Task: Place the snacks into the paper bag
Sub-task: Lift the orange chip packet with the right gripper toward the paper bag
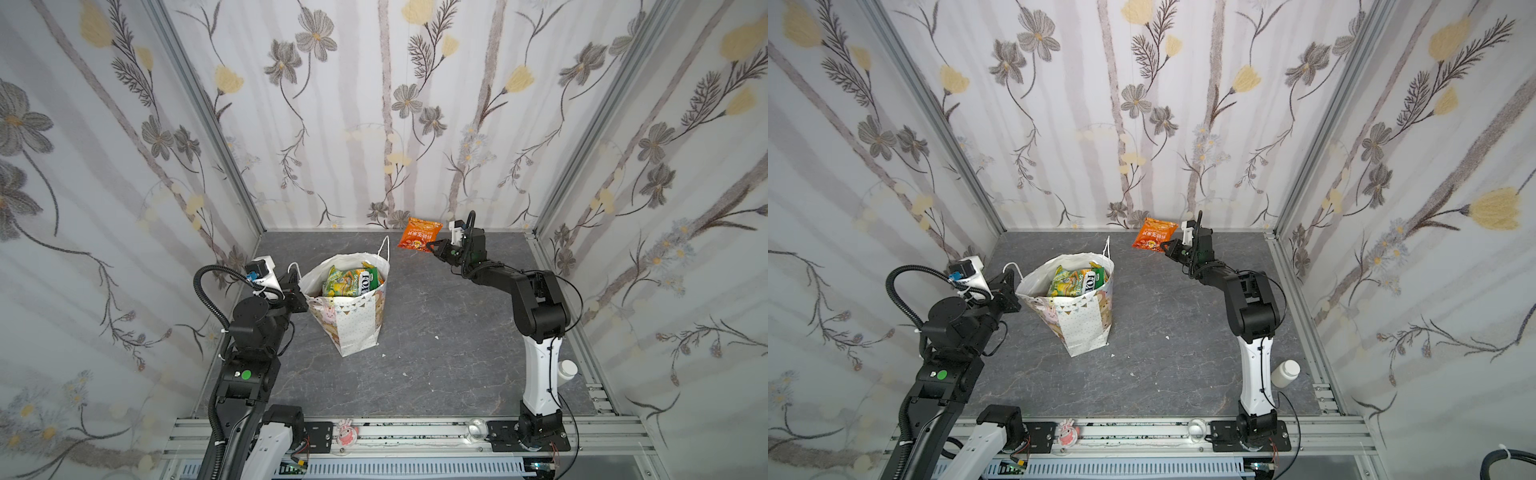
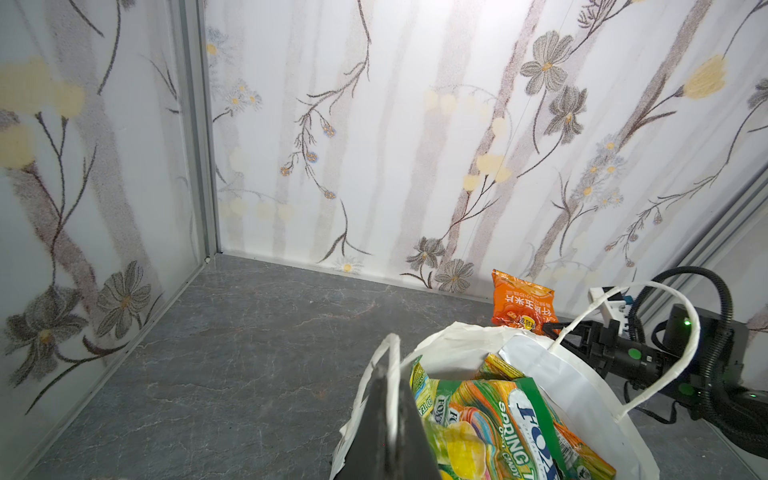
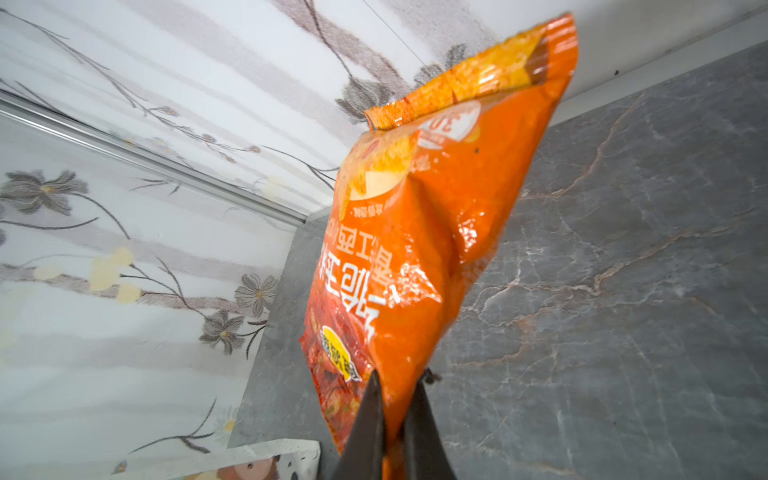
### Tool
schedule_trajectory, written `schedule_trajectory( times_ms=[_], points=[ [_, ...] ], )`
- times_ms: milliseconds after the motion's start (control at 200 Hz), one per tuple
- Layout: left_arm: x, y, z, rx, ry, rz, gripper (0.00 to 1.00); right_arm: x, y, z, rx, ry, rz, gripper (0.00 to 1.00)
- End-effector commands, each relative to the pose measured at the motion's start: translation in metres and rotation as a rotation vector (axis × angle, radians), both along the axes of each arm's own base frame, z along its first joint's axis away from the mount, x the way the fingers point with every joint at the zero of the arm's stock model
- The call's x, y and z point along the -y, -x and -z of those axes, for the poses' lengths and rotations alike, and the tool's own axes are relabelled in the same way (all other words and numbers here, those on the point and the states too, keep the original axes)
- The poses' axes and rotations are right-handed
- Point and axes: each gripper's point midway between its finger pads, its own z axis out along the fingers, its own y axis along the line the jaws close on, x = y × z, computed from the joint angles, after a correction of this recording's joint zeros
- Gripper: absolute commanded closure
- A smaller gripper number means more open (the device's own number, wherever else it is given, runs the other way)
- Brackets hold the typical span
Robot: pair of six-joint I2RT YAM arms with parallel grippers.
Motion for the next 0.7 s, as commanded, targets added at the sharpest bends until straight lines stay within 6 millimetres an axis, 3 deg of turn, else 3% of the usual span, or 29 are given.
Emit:
schedule_trajectory(
  times_ms=[0,300,694],
  points=[
    [-0.002,0.0,-0.006,0.022,-0.003,-0.01,0.94,-0.001,0.015,-0.039,0.121,0.006,-0.038,1.0],
    [-0.002,-0.002,-0.003,0.01,-0.012,-0.011,0.94,0.009,0.074,-0.104,0.221,0.142,-0.071,1.0],
    [-0.002,-0.003,-0.001,0.006,-0.014,-0.013,0.94,-0.008,0.156,-0.206,0.417,0.267,-0.152,1.0]
  ],
)
